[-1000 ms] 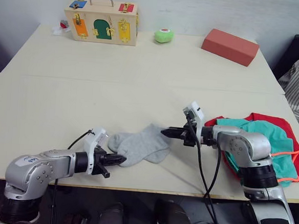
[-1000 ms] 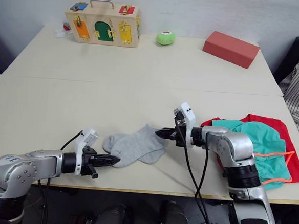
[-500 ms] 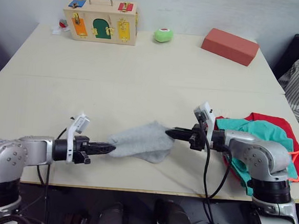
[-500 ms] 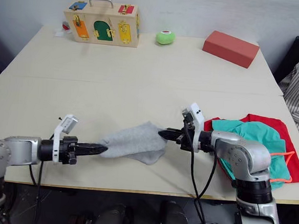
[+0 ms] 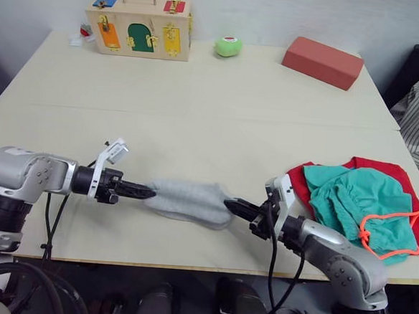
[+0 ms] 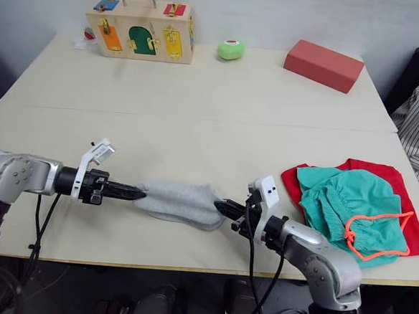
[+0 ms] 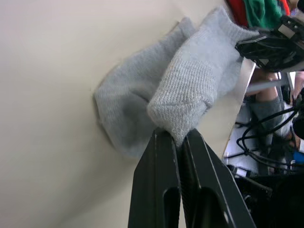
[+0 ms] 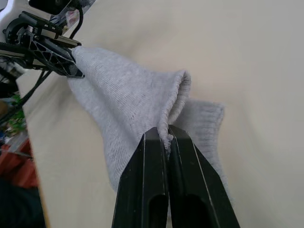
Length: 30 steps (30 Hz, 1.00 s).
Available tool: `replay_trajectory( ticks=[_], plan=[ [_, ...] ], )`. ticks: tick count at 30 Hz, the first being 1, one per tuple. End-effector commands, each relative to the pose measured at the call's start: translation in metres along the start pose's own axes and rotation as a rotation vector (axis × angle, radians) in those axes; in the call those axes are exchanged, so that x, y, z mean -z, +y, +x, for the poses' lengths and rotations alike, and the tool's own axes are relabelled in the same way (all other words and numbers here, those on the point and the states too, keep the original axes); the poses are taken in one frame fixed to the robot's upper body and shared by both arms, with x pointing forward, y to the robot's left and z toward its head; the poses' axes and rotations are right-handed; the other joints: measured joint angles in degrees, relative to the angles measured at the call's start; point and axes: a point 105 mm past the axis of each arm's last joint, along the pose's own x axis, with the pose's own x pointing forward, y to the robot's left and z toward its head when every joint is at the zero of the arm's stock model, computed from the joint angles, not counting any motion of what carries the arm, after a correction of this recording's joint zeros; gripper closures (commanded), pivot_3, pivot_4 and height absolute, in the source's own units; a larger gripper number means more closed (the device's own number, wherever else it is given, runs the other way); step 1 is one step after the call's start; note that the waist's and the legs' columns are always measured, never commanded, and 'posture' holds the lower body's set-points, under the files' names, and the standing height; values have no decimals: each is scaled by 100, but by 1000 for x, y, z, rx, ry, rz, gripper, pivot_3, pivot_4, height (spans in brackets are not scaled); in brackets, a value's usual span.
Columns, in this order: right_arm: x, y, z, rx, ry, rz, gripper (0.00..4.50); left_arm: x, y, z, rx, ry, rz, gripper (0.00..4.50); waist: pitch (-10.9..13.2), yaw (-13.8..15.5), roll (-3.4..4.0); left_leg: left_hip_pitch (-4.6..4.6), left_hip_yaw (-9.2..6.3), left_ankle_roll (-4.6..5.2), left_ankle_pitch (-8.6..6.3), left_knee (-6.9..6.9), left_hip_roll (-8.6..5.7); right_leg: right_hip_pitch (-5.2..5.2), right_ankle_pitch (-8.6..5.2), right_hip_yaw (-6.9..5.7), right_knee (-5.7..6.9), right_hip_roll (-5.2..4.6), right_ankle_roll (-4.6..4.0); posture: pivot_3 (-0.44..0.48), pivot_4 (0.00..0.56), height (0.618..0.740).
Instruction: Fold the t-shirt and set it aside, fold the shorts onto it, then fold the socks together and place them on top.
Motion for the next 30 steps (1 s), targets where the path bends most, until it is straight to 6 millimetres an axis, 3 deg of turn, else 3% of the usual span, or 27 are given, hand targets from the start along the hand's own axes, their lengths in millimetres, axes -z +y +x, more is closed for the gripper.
replay_trajectory(
  ticks=[1,29,30],
  plan=[
    [-3,3,-4,1,-28,-68,4500,-3,0,1,18,12,38,4470,0,-31,0,-2,0,1,4,0,1,0,0,-1,-2,2,0,0,150,740],
    [10,-1,6,-31,-9,-17,4500,-3,15,10,-6,-15,26,4470,2,-68,-14,0,-12,10,22,28,-2,1,0,3,42,-2,1,0,150,740],
    [6,0,6,-43,-33,-36,4500,-4,14,11,-2,-21,40,4248,2,-67,-14,1,-13,10,22,29,-2,1,0,3,43,-2,1,0,150,740]
  ],
)
